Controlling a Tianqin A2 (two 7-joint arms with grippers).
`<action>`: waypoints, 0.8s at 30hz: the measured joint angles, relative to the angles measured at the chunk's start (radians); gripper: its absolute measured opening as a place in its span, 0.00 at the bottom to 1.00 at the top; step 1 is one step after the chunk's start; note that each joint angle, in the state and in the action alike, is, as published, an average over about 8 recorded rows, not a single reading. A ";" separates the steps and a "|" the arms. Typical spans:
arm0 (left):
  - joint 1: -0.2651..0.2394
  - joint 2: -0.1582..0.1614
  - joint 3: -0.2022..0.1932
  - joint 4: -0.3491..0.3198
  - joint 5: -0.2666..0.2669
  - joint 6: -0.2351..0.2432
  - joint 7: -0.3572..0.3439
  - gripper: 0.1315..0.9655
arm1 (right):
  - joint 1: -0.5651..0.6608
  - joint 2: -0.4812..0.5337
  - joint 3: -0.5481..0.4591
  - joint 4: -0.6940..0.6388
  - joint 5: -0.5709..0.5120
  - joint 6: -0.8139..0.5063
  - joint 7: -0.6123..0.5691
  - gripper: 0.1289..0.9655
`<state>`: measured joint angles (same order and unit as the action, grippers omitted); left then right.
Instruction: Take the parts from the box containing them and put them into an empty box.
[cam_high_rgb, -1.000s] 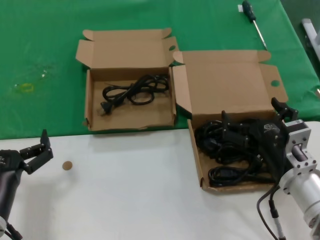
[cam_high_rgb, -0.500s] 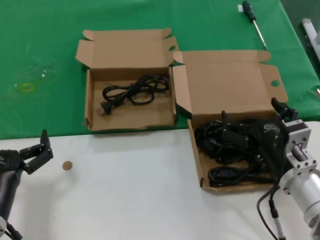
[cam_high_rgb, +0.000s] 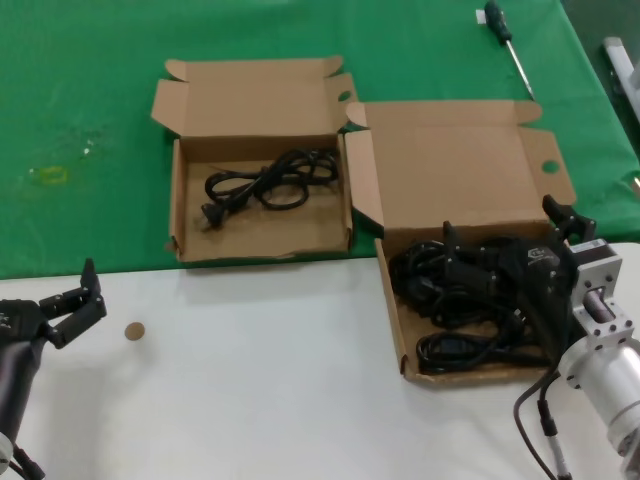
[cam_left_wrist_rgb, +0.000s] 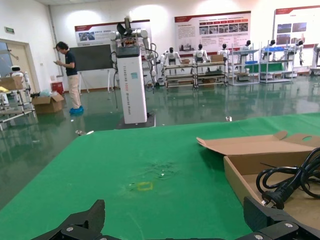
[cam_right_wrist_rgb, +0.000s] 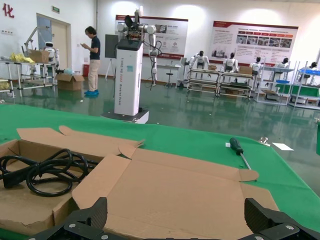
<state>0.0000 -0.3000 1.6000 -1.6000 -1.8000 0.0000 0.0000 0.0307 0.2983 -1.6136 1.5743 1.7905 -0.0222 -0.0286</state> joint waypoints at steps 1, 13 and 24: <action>0.000 0.000 0.000 0.000 0.000 0.000 0.000 1.00 | 0.000 0.000 0.000 0.000 0.000 0.000 0.000 1.00; 0.000 0.000 0.000 0.000 0.000 0.000 0.000 1.00 | 0.000 0.000 0.000 0.000 0.000 0.000 0.000 1.00; 0.000 0.000 0.000 0.000 0.000 0.000 0.000 1.00 | 0.000 0.000 0.000 0.000 0.000 0.000 0.000 1.00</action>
<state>0.0000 -0.3000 1.6000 -1.6000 -1.8000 0.0000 0.0000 0.0307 0.2983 -1.6136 1.5743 1.7905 -0.0222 -0.0286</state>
